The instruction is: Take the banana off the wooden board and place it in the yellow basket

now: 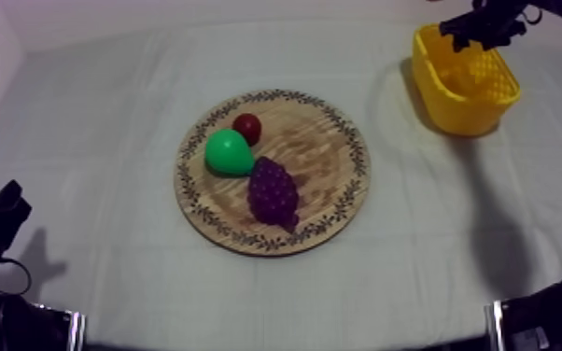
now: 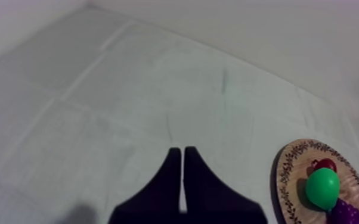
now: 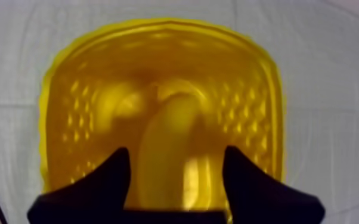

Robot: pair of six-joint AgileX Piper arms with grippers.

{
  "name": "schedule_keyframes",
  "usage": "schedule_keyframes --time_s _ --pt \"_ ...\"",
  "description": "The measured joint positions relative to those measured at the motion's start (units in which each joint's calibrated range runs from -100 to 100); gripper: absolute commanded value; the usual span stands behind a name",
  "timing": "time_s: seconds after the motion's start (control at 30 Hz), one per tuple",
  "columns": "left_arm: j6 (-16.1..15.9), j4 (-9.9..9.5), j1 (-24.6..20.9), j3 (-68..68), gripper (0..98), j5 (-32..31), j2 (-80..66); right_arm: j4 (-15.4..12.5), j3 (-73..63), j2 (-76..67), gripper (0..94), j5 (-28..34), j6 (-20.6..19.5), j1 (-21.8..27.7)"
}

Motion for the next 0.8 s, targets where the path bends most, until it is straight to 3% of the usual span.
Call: schedule_keyframes --time_s 0.13,0.37,0.6,0.8 --pt "0.0 0.0 0.0 0.0 0.1 0.0 0.0 0.67 1.69 -2.05 40.2 -2.3 -0.89 0.64" --pt "0.0 0.0 0.0 0.0 0.1 0.0 0.0 0.34 12.42 -14.04 11.1 -15.99 -4.08 3.85" --pt "0.0 0.0 0.0 0.0 0.1 0.0 0.0 -1.22 31.74 -33.02 3.4 -30.24 -6.45 5.73" --pt "0.0 0.0 0.0 0.0 0.1 0.0 0.0 -1.57 48.86 -52.05 1.1 -37.67 -6.73 5.88"
